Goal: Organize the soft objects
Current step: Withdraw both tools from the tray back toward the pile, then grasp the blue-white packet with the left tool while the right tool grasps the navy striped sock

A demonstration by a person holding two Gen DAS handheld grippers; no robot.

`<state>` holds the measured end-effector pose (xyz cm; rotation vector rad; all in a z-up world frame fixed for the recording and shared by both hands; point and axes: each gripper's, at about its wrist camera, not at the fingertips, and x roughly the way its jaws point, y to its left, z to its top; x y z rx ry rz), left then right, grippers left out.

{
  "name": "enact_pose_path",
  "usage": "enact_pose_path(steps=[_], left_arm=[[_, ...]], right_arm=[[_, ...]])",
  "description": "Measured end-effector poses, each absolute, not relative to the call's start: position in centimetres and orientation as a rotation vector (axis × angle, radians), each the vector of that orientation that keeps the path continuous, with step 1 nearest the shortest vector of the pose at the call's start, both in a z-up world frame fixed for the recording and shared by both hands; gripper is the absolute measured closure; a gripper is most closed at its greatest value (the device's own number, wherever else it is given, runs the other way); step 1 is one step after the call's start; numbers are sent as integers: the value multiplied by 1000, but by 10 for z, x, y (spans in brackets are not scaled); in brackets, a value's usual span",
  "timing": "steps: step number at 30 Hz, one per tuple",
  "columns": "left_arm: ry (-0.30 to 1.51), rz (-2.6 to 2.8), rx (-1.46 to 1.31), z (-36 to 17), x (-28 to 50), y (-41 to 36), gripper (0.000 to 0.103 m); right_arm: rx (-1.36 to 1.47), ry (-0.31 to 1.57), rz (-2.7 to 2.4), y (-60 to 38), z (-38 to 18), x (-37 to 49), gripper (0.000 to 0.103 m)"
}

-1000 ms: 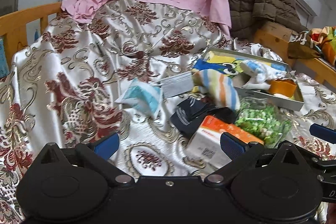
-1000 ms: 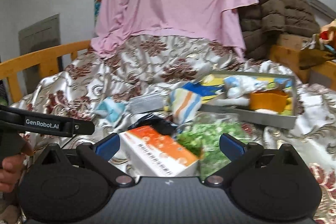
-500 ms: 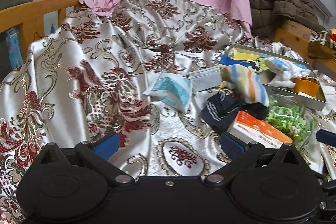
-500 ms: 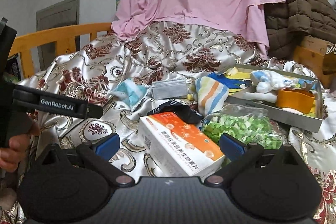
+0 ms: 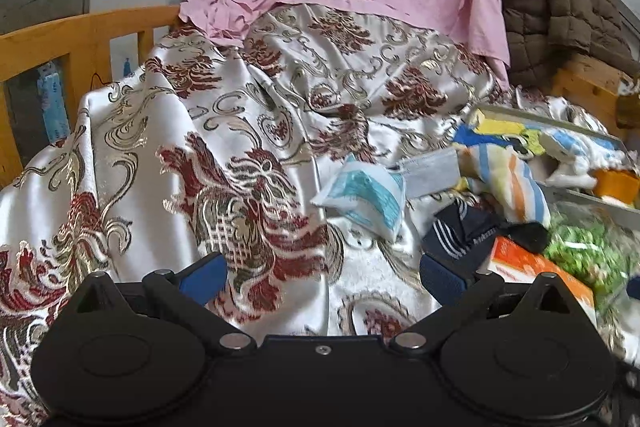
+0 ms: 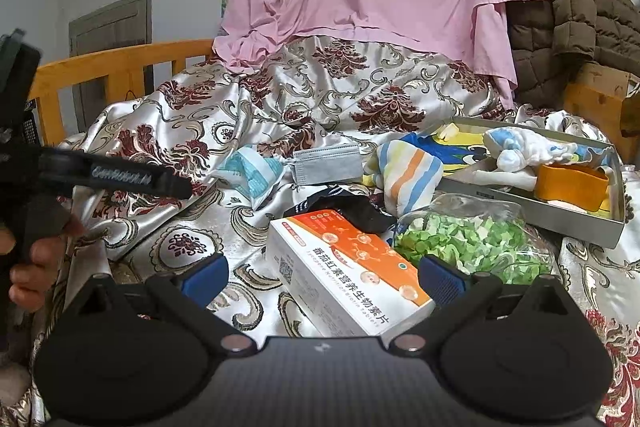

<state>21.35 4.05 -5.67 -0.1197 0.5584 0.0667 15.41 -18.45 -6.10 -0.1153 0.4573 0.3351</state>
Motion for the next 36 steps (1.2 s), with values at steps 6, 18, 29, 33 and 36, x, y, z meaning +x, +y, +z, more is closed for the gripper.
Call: enact_pose_path(steps=[6, 18, 29, 33, 36], left_arm=[[512, 71, -126, -58, 239, 39, 1], [484, -87, -176, -64, 305, 53, 1], [535, -269, -135, -86, 344, 57, 2], [555, -300, -177, -96, 348, 63, 6], [544, -314, -193, -98, 348, 66, 10]], right_arm=[[-114, 480, 336, -186, -63, 162, 0], [-180, 550, 377, -184, -45, 233, 0], [-376, 699, 526, -154, -45, 307, 0], [-416, 763, 550, -141, -51, 328, 0], [-419, 822, 550, -136, -57, 345, 0]])
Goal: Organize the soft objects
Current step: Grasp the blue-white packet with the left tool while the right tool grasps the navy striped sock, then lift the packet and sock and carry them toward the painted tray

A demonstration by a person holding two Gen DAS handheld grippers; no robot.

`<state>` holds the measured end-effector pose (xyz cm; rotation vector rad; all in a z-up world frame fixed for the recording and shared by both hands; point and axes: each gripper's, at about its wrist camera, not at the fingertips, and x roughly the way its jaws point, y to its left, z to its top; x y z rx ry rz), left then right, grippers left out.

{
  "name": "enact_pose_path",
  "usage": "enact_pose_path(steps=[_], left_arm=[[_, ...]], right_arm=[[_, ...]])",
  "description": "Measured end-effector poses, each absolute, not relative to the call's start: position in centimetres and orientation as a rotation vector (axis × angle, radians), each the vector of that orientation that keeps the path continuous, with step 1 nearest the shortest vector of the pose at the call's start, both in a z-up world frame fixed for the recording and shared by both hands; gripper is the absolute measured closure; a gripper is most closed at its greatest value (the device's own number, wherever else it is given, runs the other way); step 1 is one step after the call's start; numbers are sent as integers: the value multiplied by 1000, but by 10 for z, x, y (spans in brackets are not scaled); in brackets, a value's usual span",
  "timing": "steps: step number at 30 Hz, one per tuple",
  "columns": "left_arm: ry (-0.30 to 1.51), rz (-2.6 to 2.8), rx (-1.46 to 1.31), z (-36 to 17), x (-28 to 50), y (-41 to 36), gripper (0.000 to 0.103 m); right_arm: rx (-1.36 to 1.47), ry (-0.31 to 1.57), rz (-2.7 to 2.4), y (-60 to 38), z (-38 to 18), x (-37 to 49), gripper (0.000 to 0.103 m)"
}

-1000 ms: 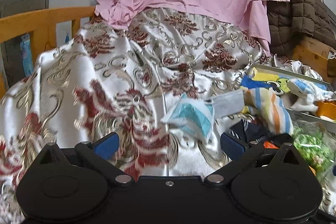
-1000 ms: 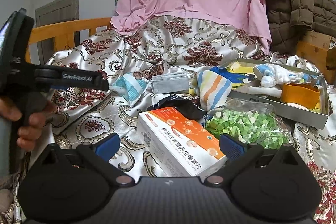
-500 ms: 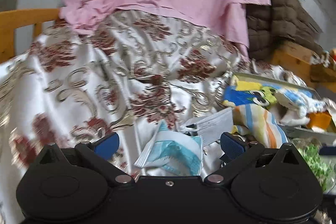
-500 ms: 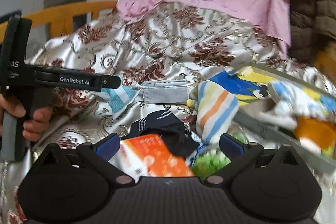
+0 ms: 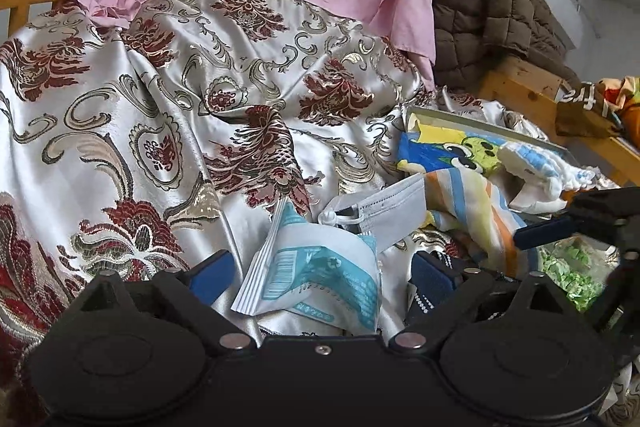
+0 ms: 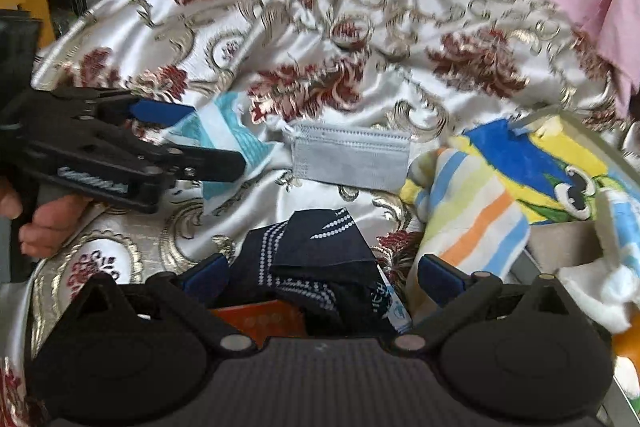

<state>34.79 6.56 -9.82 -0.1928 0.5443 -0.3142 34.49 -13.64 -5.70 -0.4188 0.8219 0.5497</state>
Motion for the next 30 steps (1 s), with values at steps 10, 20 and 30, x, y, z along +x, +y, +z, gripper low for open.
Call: enact_pose_path(steps=[10, 20, 30], left_arm=[[588, -341, -215, -107, 354, 66, 31], [587, -344, -229, -110, 355, 67, 39], [574, -355, -231, -109, 355, 66, 45]], right_arm=[[-510, 927, 579, -115, -69, 365, 19], [-594, 891, 531, -108, -73, 366, 38], [-669, 839, 528, -101, -78, 360, 41]])
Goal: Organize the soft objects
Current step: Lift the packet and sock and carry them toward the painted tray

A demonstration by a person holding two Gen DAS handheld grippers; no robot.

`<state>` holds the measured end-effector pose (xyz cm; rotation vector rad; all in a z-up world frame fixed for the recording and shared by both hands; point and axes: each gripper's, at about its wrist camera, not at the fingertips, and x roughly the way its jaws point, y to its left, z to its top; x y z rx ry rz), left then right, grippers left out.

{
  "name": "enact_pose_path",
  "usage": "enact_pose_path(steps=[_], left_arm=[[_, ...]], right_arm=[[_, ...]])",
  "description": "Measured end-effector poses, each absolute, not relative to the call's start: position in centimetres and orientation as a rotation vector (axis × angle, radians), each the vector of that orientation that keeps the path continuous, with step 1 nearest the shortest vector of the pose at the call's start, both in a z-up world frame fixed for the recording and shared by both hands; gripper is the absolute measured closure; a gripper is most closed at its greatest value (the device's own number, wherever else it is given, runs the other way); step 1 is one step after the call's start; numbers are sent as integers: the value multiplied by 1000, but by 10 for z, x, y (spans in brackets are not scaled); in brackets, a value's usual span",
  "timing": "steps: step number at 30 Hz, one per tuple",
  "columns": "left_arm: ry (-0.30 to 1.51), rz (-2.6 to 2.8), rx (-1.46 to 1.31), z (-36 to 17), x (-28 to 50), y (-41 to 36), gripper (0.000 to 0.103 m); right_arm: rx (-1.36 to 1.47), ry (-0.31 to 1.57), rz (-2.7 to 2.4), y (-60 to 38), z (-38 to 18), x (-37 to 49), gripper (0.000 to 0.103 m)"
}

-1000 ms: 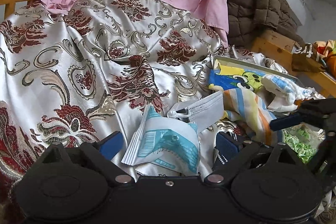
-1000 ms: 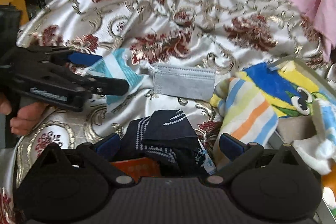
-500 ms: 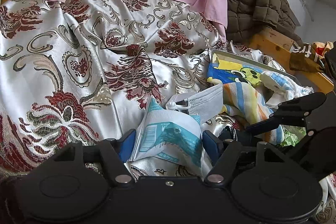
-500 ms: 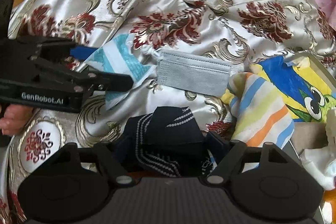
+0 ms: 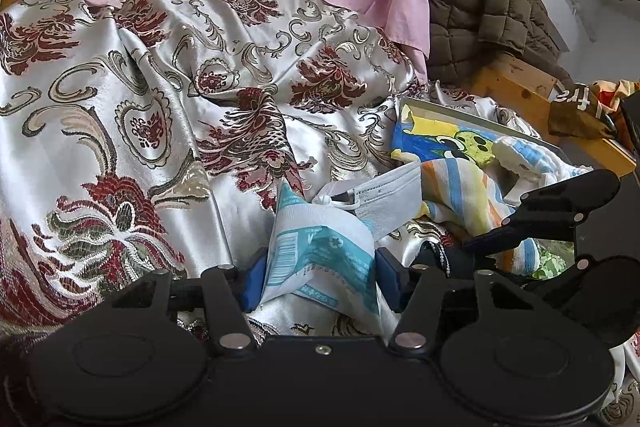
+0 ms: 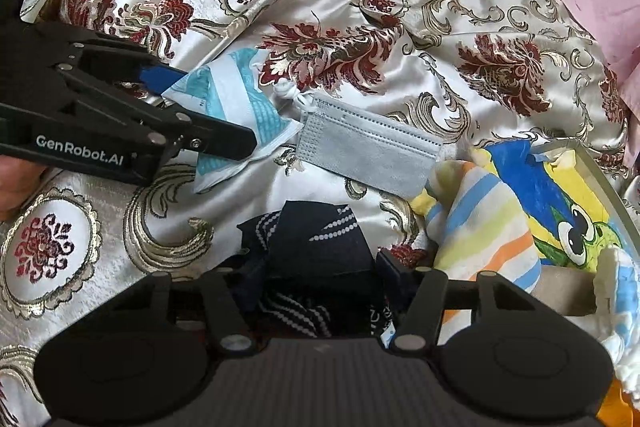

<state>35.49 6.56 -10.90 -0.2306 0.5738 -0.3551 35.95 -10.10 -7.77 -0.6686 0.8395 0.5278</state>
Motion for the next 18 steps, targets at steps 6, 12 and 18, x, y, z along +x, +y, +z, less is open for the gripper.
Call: enact_pose_path(steps=[6, 12, 18], left_arm=[[533, -419, -227, -106, 349, 62, 45], [535, -422, -227, -108, 349, 61, 45], [536, -422, -230, -108, 350, 62, 45]], right_arm=[[-677, 824, 540, -102, -75, 357, 45], [-700, 805, 567, -99, -73, 350, 61], [-690, 802, 574, -97, -72, 347, 69]])
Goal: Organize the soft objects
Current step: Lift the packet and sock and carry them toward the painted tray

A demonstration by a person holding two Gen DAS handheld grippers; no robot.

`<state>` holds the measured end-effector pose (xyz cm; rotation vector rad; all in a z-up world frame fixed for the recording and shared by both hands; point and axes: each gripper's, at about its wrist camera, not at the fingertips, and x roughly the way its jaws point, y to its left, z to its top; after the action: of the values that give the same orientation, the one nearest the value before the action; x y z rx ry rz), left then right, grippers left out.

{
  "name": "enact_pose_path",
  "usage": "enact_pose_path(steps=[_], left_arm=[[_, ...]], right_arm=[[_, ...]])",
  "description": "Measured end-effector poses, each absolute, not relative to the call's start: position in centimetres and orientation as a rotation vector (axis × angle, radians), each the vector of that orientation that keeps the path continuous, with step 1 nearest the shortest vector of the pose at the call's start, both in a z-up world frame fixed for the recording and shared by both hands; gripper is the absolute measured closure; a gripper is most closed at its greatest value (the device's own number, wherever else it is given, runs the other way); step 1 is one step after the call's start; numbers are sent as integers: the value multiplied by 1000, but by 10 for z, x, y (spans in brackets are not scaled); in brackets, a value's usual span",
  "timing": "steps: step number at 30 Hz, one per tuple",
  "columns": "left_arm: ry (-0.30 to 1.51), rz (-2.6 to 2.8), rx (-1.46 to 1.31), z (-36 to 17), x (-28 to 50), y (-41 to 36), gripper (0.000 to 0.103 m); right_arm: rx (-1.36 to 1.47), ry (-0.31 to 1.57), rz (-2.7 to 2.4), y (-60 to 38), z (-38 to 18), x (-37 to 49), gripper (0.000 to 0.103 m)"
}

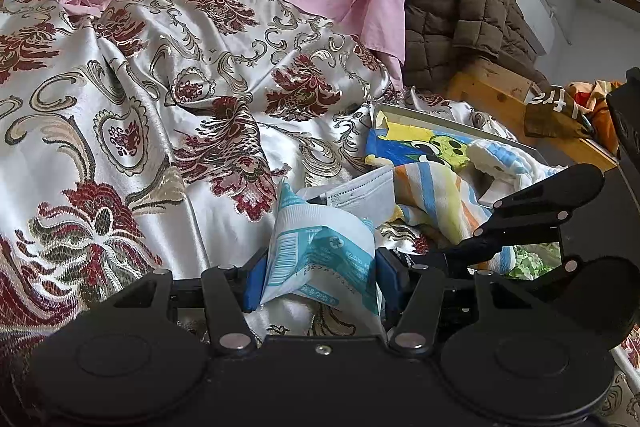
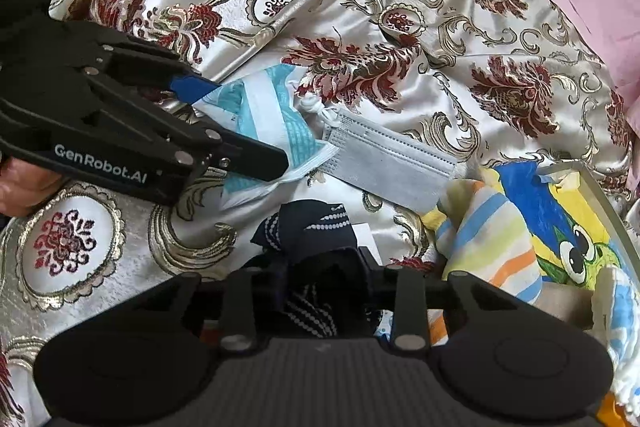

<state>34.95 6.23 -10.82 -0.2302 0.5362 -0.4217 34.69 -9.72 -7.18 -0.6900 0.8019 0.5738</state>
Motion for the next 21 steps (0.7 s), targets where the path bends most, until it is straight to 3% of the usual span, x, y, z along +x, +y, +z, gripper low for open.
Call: enact_pose_path(steps=[14, 21], left_arm=[[503, -442, -237, -106, 345, 61, 45], [464, -453, -264, -98, 342, 60, 45]], right_arm=[[-558, 787, 570, -105, -67, 337, 93], [-438, 723, 492, -127, -52, 333, 94]])
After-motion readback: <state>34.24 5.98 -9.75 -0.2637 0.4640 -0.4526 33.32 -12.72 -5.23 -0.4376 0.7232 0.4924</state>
